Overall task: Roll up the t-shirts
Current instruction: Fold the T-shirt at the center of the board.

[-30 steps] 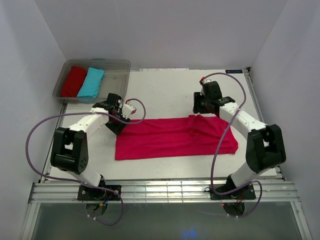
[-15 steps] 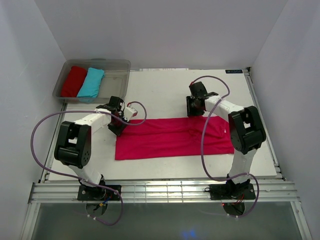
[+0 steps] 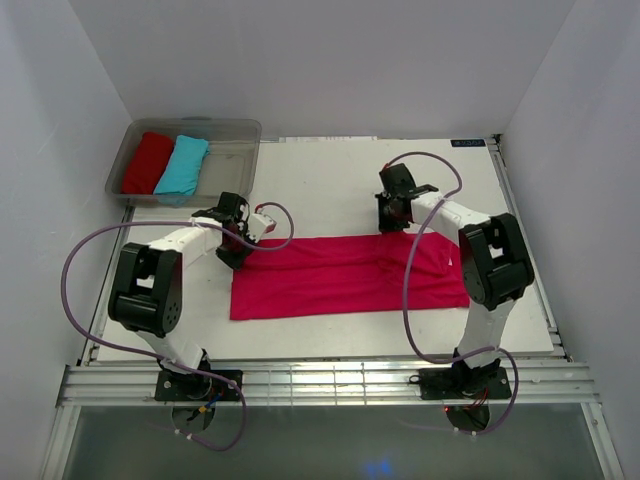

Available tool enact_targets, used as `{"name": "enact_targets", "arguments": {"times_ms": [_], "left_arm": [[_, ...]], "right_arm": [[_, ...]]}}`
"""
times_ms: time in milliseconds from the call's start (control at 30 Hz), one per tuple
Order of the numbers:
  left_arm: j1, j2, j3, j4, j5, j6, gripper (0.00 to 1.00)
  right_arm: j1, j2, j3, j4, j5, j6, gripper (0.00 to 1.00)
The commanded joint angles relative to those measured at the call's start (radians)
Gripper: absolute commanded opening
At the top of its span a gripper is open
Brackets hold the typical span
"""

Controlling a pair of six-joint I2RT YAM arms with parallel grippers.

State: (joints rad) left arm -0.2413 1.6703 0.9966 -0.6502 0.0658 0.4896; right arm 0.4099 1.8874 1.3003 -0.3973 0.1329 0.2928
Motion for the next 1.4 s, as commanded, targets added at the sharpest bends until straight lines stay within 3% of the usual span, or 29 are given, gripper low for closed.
{"name": "enact_targets", "arguments": {"times_ms": [0,433,900,1133,1267,1367], "left_arm": [[-0.003,-0.076,0.005,0.014,-0.007,0.01,0.0],[-0.003,-0.15,-0.009,-0.042,-0.113,0.047,0.0],[-0.003,-0.13,0.004,-0.037,-0.13,0.053,0.0],[-0.003,-0.127,0.002,-0.029,-0.144,0.061,0.0],[-0.001,-0.121,0.004,-0.025,-0.139,0.061,0.0],[-0.003,-0.119,0.004,-0.025,-0.136,0.06,0.0]], "right_arm": [[0.003,-0.102,-0.025,0.008,0.005,0.014,0.08],[0.059,-0.376,-0.306,0.046,0.024,0.078,0.08],[0.164,-0.655,-0.636,0.135,-0.036,0.319,0.09],[0.227,-0.744,-0.736,0.089,-0.038,0.416,0.14],[0.239,-0.826,-0.771,0.046,-0.053,0.436,0.47],[0.239,-0.881,-0.722,-0.029,-0.027,0.413,0.57]]}}
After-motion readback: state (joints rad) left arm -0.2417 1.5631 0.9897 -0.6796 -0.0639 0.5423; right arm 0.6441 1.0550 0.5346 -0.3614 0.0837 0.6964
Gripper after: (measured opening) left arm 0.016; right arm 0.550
